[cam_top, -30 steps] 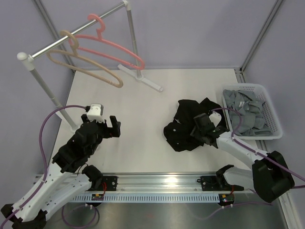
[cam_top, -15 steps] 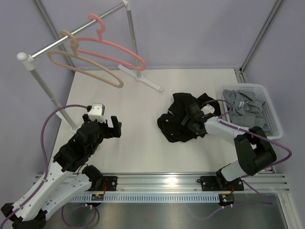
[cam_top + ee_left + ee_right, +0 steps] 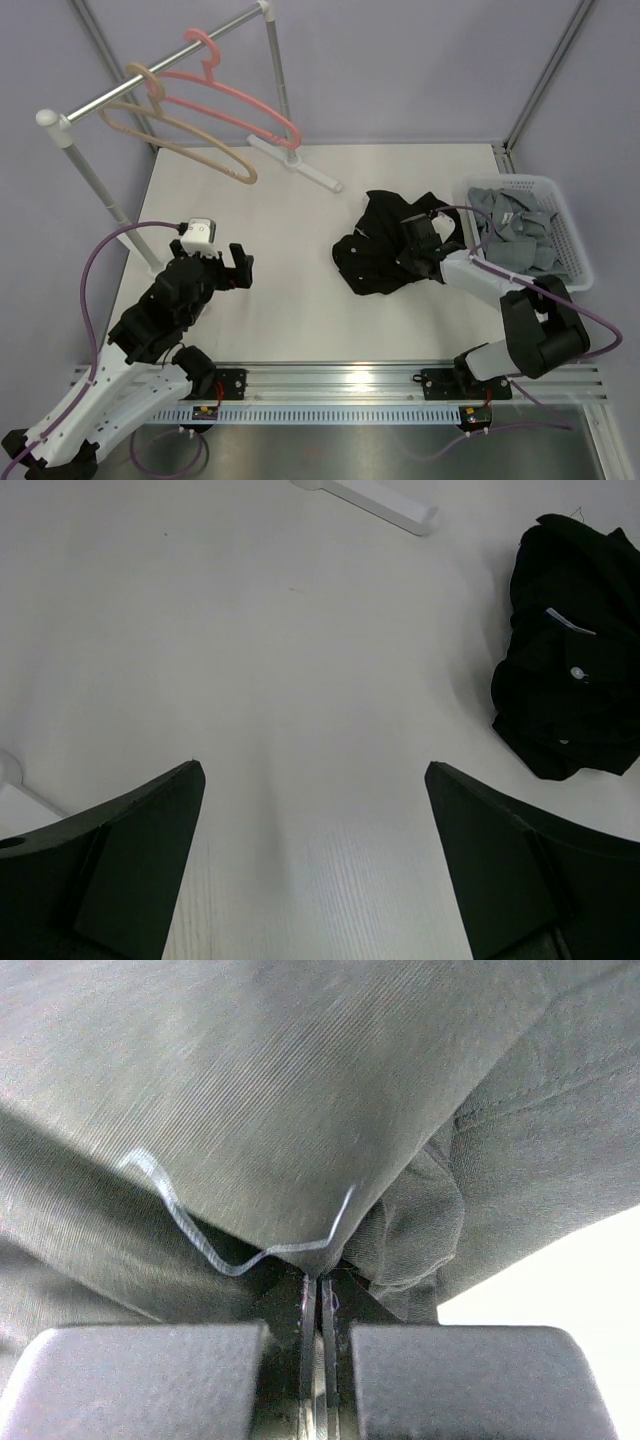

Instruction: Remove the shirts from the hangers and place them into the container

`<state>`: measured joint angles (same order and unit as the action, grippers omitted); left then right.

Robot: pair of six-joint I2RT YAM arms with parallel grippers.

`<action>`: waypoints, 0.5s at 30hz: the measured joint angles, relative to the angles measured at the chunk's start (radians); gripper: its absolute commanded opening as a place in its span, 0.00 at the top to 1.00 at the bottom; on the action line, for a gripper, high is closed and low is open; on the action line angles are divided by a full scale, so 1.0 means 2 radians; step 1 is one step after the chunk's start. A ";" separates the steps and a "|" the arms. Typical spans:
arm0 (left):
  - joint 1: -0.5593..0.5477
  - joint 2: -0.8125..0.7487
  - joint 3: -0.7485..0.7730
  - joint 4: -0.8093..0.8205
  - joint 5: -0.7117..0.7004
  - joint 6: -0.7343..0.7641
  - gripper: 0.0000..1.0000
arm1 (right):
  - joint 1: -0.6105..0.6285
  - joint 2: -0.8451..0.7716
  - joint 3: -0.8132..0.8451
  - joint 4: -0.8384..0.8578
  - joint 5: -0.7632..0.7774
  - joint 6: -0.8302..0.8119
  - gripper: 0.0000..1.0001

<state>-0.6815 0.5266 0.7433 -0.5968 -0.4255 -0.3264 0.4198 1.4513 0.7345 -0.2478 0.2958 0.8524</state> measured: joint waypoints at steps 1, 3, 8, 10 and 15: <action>0.000 -0.001 0.000 0.000 0.000 0.000 0.01 | -0.001 -0.015 -0.007 0.005 -0.001 -0.011 1.00; 0.000 -0.001 0.000 0.000 0.000 0.000 0.01 | -0.001 -0.049 -0.010 0.009 -0.001 -0.033 1.00; 0.000 -0.001 0.000 0.000 -0.001 0.000 0.01 | -0.002 -0.147 0.012 -0.007 0.019 -0.076 1.00; 0.000 -0.001 0.000 0.000 -0.001 0.000 0.01 | -0.004 -0.160 0.036 -0.024 0.028 -0.082 1.00; 0.000 -0.001 0.000 0.000 -0.001 0.000 0.01 | -0.029 -0.156 0.045 -0.060 0.035 -0.073 0.97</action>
<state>-0.6815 0.5247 0.7433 -0.5968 -0.4271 -0.3264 0.3618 1.1393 0.8246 -0.3679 0.3649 0.7059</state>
